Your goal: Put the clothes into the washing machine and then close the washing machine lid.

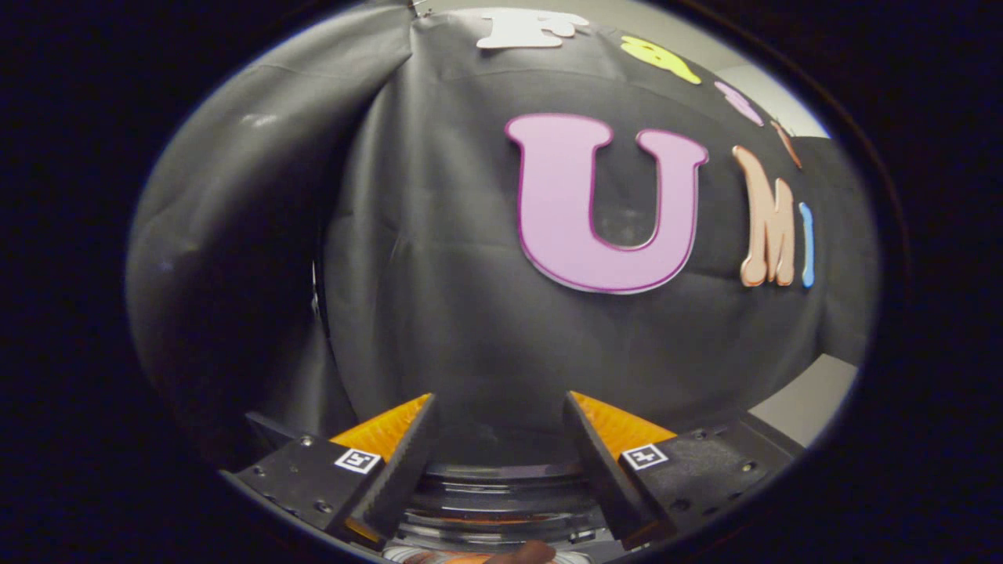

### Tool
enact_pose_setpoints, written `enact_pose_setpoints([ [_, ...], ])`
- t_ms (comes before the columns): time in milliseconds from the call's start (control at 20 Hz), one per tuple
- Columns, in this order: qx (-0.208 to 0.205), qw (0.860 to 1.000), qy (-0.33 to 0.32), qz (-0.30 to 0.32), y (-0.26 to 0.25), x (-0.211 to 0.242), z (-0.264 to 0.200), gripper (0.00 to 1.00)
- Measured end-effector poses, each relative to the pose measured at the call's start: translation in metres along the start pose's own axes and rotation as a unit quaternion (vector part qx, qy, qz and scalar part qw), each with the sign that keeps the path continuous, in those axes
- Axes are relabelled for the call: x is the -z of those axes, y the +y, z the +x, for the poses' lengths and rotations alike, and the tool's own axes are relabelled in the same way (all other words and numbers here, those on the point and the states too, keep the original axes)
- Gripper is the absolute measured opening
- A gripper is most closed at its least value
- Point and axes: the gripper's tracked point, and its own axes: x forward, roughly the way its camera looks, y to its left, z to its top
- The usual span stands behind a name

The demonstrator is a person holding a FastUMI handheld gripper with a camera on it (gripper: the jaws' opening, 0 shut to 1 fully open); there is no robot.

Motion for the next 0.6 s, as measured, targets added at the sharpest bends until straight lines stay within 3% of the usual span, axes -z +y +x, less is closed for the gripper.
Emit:
enact_pose_setpoints([
  [50, -0.007, 0.999, -0.010, 0.044, 0.003, -0.001, 0.004, 0.96],
  [100, 0.011, 0.998, -0.036, 0.049, -0.001, -0.002, 0.003, 0.96],
  [200, 0.036, 0.998, -0.040, 0.041, -0.004, -0.006, 0.002, 0.96],
  [600, 0.027, 0.999, -0.030, 0.035, -0.006, -0.003, 0.001, 0.97],
])
